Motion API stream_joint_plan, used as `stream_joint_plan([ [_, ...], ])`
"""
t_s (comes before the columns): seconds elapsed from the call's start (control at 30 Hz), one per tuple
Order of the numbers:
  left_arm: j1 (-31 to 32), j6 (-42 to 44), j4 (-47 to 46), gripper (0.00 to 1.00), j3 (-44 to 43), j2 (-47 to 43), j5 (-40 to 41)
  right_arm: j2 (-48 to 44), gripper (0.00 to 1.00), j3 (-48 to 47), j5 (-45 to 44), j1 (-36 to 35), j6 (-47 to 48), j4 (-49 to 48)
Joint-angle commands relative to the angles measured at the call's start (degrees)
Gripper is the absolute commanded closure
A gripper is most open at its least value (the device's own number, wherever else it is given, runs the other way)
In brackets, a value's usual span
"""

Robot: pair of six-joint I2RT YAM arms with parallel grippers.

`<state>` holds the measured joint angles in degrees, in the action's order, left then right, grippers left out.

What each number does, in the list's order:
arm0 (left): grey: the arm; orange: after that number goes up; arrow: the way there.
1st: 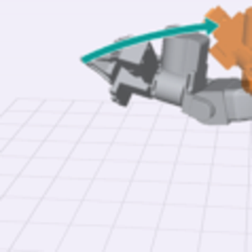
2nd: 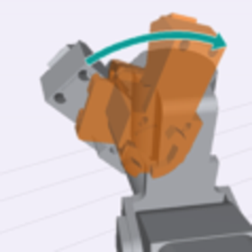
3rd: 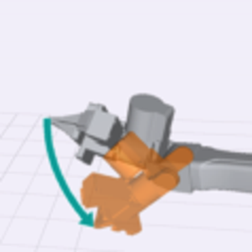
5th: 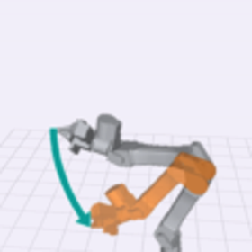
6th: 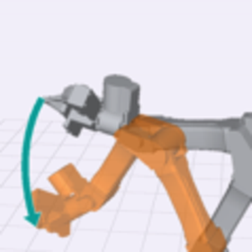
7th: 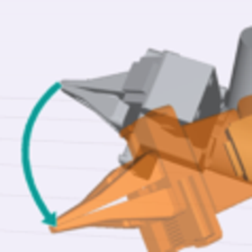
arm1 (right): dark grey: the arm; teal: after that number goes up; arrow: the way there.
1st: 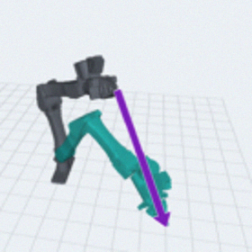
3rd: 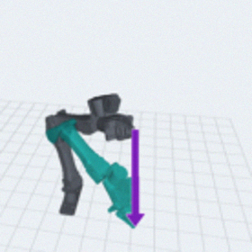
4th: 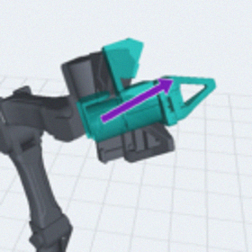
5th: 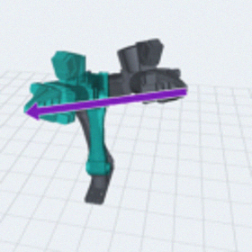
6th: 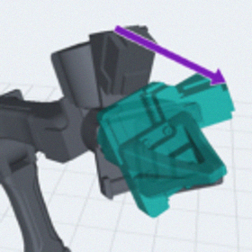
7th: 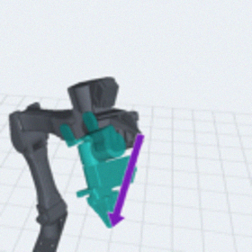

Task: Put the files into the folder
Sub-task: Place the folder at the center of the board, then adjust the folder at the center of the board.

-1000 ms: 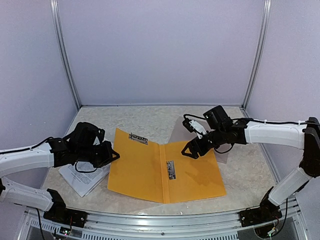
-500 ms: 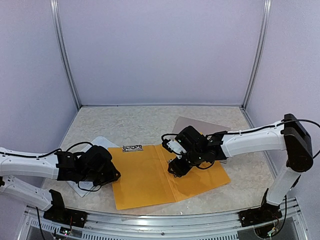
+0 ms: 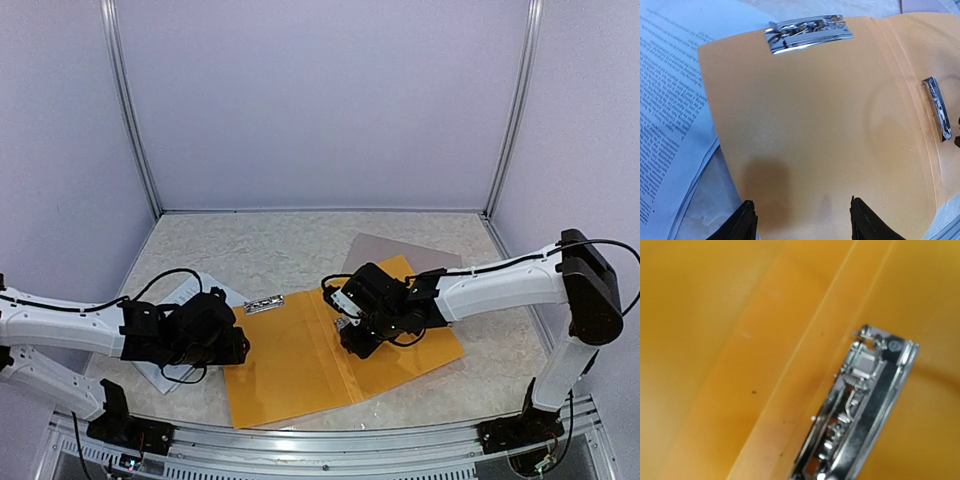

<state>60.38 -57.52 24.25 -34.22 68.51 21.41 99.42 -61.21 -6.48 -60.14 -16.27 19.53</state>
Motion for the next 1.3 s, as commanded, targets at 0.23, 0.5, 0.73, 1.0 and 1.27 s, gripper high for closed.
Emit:
stream_joint_plan([
  [0.23, -1.1, 37.5, -20.7, 0.37, -13.7, 14.4, -12.1, -5.6, 0.65, 6.8, 2.0, 0.2, -6.9, -7.3],
  [0.5, -2.3, 44.6, -27.1, 0.38, -21.3, 27.7, -29.3, -13.0, 0.65, 13.4, 5.0, 3.7, -9.6, -11.5],
  [0.73, -3.9, 44.8, -28.5, 0.43, -25.2, 33.5, -33.4, -18.2, 0.69, 18.9, 11.2, 9.5, -9.7, -15.5],
  [1.0, -10.1, 38.7, -24.4, 0.42, -31.9, 38.2, -38.3, -18.2, 0.64, 22.4, 14.7, 9.4, -9.3, -22.0],
  [1.27, -13.9, 34.1, -27.9, 0.36, -28.0, 37.0, -42.3, -11.3, 0.45, 15.4, 7.4, 6.7, -6.9, -19.2],
])
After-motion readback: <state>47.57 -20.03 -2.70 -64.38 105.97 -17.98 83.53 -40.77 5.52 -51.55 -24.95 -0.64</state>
